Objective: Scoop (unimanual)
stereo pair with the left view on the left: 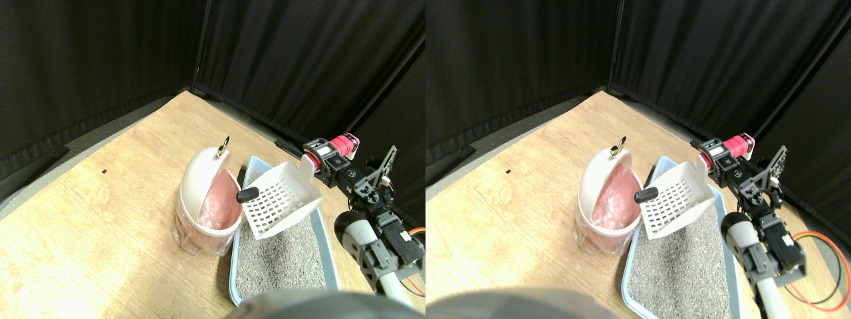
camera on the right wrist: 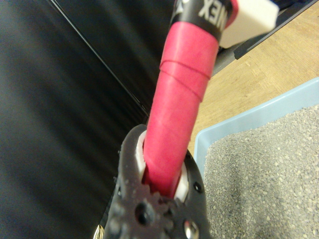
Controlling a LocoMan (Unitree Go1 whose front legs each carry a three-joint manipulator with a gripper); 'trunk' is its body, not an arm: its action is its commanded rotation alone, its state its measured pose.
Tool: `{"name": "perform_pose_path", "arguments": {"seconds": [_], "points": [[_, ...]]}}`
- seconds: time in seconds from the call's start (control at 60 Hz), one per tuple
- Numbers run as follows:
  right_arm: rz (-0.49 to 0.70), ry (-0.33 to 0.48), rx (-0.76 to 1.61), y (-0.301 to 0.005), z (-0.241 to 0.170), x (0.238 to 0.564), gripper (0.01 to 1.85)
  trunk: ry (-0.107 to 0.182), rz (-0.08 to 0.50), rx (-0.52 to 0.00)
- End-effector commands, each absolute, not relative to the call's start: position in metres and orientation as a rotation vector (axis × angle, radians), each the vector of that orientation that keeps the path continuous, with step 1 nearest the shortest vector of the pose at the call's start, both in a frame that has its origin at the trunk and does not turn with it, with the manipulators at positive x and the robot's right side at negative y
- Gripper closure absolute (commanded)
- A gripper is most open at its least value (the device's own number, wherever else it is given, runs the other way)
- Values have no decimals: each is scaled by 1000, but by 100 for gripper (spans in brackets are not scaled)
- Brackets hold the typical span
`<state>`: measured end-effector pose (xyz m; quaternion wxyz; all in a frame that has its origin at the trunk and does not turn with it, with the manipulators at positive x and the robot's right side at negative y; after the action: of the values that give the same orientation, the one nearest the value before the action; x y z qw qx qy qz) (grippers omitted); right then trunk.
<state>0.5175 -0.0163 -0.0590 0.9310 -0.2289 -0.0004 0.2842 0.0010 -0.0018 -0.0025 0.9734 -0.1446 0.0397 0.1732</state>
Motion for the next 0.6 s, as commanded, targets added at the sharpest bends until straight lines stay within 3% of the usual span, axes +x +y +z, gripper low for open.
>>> {"name": "perform_pose_path", "arguments": {"seconds": [0.017, 0.367, 0.6], "points": [[587, -64, -473, -12, -50, 516, 169, 71, 357, -304], [552, -45, -484, -12, -45, 515, 160, 67, 355, -306], [563, -61, -483, -14, -45, 515, 166, 65, 358, -306]]}}
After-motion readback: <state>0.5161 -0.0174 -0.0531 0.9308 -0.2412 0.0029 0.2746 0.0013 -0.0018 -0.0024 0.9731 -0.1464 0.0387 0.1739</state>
